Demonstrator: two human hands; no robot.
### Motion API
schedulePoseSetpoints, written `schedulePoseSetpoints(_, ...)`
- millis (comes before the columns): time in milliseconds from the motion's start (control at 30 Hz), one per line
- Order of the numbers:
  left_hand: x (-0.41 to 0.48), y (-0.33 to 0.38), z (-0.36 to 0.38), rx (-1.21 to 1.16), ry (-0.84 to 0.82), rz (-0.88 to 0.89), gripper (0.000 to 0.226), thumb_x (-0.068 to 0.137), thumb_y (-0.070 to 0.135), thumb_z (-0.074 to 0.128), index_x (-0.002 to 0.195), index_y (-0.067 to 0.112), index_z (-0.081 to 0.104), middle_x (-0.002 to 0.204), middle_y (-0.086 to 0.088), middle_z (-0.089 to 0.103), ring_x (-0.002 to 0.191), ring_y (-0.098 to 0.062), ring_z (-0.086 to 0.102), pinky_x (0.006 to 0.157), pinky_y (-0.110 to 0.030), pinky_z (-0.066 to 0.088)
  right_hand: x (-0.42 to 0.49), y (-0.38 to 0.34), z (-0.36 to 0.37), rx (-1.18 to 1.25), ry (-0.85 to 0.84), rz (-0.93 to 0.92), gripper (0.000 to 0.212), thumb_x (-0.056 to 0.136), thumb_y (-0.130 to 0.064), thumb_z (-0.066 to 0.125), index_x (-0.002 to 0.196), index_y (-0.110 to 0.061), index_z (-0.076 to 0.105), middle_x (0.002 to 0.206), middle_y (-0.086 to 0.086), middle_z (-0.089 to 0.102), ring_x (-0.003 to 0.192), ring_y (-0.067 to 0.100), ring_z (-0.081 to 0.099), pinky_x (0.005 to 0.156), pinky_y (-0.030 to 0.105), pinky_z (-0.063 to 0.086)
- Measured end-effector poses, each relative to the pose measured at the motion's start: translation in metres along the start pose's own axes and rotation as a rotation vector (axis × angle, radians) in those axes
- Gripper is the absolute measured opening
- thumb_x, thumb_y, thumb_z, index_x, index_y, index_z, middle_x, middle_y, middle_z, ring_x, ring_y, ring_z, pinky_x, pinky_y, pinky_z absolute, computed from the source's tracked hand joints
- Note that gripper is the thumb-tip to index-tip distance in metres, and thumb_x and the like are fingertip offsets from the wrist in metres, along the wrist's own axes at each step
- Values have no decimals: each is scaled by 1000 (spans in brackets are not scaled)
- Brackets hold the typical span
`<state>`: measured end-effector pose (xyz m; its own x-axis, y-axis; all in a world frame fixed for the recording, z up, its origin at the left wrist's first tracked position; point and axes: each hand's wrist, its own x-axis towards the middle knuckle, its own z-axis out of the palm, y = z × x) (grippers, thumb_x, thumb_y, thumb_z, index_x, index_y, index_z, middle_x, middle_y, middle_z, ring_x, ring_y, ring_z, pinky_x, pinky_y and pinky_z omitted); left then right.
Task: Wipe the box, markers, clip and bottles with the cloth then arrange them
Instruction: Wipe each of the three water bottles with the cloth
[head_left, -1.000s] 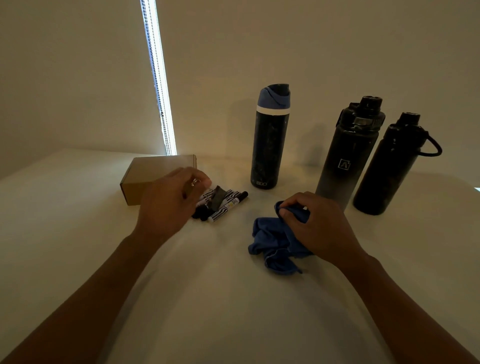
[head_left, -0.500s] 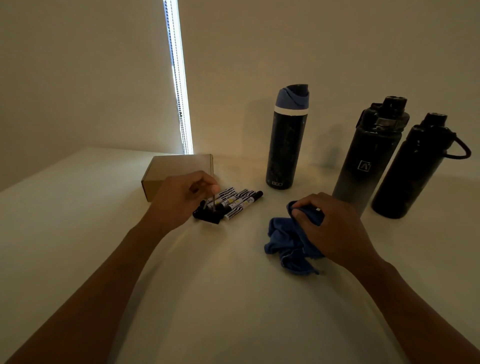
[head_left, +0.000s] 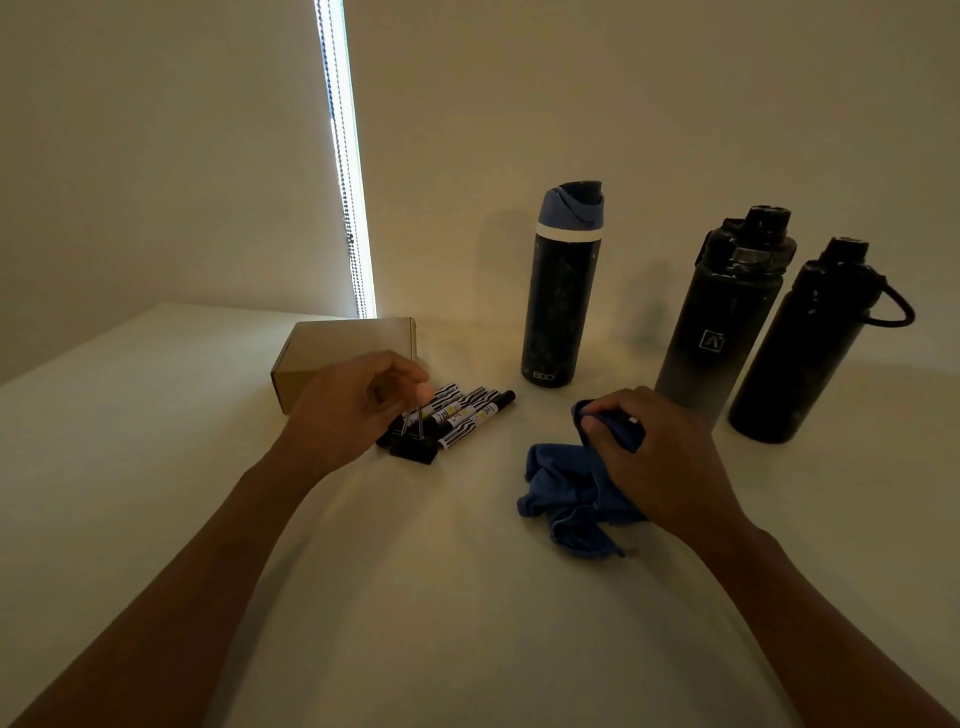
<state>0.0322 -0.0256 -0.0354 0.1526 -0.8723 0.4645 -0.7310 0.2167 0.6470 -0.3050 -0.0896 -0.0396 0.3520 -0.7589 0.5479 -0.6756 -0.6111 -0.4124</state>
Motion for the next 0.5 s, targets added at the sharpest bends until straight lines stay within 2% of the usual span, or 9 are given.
schedulePoseSetpoints(100, 0, 5, 4, 8, 51, 13, 18, 88, 47, 79, 103, 39, 71, 98, 24, 73, 96, -2, 69, 92, -37, 59, 1, 1, -2, 5, 14, 19, 14, 93, -38, 64, 105, -32, 67, 98, -19, 64, 89, 1, 58, 80, 23, 52)
schedulePoseSetpoints(167, -1, 14, 6, 56, 90, 49, 25, 86, 56, 74, 105, 41, 69, 100, 23, 70, 99, -3, 66, 89, -36, 58, 1, -2, -4, 41, 18, 26, 11, 92, -40, 66, 101, -34, 65, 96, -20, 64, 89, -1, 59, 77, 19, 51)
schedulePoseSetpoints(267, -3, 32, 14, 143, 140, 143, 34, 88, 63, 67, 113, 39, 69, 105, 29, 63, 103, -1, 58, 85, -26, 54, 0, -7, -5, 76, -18, 44, 11, 91, -46, 66, 97, -37, 62, 91, -22, 65, 87, -3, 60, 72, 12, 49)
schedulePoseSetpoints(400, 0, 56, 29, 75, 118, 130, 31, 91, 56, 70, 117, 39, 68, 110, 25, 65, 103, 3, 59, 81, -18, 50, -1, -7, -4, 11, -12, 56, 16, 91, -54, 63, 95, -39, 59, 90, -22, 61, 81, -4, 58, 65, 10, 46)
schedulePoseSetpoints(500, 8, 68, 39, 5, 92, 119, 28, 92, 48, 73, 118, 37, 68, 109, 22, 68, 101, 2, 62, 77, -15, 50, 1, -4, -5, 6, 22, 54, 17, 92, -56, 58, 102, -41, 58, 97, -23, 57, 82, -4, 58, 67, 13, 50)
